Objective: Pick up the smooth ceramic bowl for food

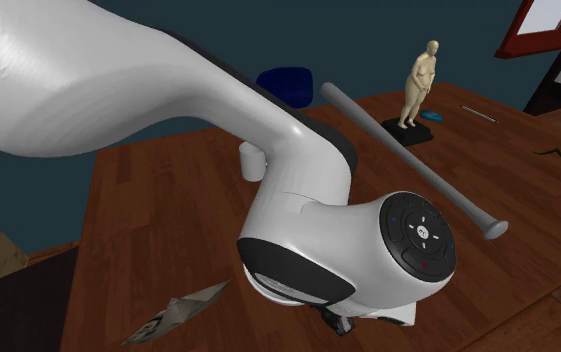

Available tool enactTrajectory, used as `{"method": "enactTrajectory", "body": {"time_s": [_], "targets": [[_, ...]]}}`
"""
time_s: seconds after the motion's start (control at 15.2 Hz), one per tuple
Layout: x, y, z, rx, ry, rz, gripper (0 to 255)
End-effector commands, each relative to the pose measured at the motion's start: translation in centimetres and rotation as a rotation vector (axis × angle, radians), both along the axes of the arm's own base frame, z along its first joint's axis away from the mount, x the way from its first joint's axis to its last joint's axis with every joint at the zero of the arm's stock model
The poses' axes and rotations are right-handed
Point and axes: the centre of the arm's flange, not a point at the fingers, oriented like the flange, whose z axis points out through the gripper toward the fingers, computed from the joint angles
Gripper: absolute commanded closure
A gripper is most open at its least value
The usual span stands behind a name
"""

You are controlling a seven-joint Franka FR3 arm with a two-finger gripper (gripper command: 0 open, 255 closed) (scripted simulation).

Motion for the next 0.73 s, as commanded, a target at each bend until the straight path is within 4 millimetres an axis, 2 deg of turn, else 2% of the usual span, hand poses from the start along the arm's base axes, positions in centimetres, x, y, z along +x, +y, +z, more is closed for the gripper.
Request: {"method": "enactTrajectory", "body": {"time_s": [0.0,0.2,0.66], "targets": [[0.0,0.0,0.0,0.000,0.000,0.000,255],[0.0,0.0,-0.1,0.000,0.000,0.000,255],[0.0,0.0,3.6,0.000,0.000,0.000,255]]}}
